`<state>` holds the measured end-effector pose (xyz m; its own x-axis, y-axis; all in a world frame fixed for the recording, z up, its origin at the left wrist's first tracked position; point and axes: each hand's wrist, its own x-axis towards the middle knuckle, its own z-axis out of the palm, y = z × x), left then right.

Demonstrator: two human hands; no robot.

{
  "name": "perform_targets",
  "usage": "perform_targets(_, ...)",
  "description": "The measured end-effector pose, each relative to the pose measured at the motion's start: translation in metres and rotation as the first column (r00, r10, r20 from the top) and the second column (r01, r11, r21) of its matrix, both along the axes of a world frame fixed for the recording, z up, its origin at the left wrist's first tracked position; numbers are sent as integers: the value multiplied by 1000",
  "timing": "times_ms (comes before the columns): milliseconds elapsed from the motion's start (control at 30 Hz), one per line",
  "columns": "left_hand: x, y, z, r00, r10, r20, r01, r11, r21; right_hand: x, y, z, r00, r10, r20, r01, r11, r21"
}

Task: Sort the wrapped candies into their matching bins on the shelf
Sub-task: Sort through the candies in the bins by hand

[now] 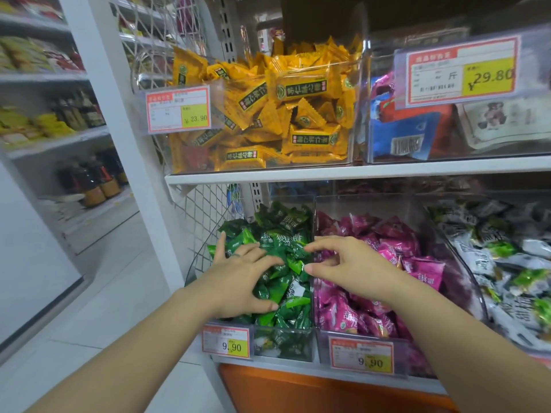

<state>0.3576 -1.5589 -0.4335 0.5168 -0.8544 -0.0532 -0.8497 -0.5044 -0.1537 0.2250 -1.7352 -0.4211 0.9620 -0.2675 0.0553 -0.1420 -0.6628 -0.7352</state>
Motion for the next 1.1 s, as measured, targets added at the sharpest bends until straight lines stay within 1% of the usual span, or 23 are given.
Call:
perform_targets(100, 6, 3, 0, 998, 42, 47, -44, 998, 40, 0, 0, 1, 1000, 6, 1, -6, 1000, -1)
perform_targets(200, 1, 0, 4, 997, 63, 41, -66, 994, 90, 0, 0, 1, 1000, 6, 2, -6, 1000, -4)
perform_targets(233, -4, -4, 6, 999, 44, 21, -45, 997, 68, 0, 0, 1, 1000, 4, 0, -4, 1000, -4)
perform_targets(300, -13, -13, 10, 999, -30, -33, 28, 999, -45, 1, 1, 1, 1000, 0, -2, 0, 1000, -3)
perform_targets(367, -20, -23, 11, 993, -79, -92, 65, 988, -139, 1, 2, 2, 1000, -1, 3, 1, 1000, -11)
perform_targets(433, -24, -31, 8, 989, -84, -125, 66, 987, -144, 1, 2, 2, 1000, 0, 5, 0, 999, -36)
perform_targets(533, -24, -39, 2, 993, -82, -89, 73, 992, -104, 0, 3, 3, 1000, 1, 0, -1, 999, -46)
perform_targets(600, -22, -41, 1, 994, -94, -55, 87, 990, -109, 0, 2, 2, 1000, 4, 1, -4, 999, -40)
perform_targets(667, -18, -40, 1, 992, -121, -28, 116, 982, -146, 0, 2, 2, 1000, 8, 1, -8, 999, -47)
perform_targets(733, -11, -34, 3, 991, -126, -34, 114, 961, -251, 0, 1, 1, 1000, 14, 5, -14, 999, -43)
perform_targets(767, -8, -30, 5, 990, -128, -64, 99, 935, -341, 0, 0, 2, 1000, 17, 11, -16, 998, -54)
perform_targets(800, -5, -26, 7, 984, -138, -114, 73, 889, -451, -1, -1, 2, 1000, 18, 24, -16, 997, -79)
perform_targets(867, -4, -20, 15, 956, -167, -242, -38, 744, -667, -3, -1, 4, 998, 15, 67, -7, 992, -123)
perform_targets(900, -7, -18, 19, 934, -177, -311, -119, 667, -735, -4, -1, 6, 996, 8, 92, 3, 992, -123)
perform_targets(933, -11, -18, 22, 906, -189, -378, -197, 604, -773, -5, 0, 8, 993, 4, 120, 8, 995, -100)
perform_targets(1000, -23, -22, 28, 843, -244, -480, -301, 527, -795, -10, 2, 12, 983, 1, 184, -1, 1000, 1)
perform_targets(1100, -44, -37, 34, 759, -366, -539, -332, 494, -804, -19, 2, 15, 946, -44, 320, -3, 989, 147)
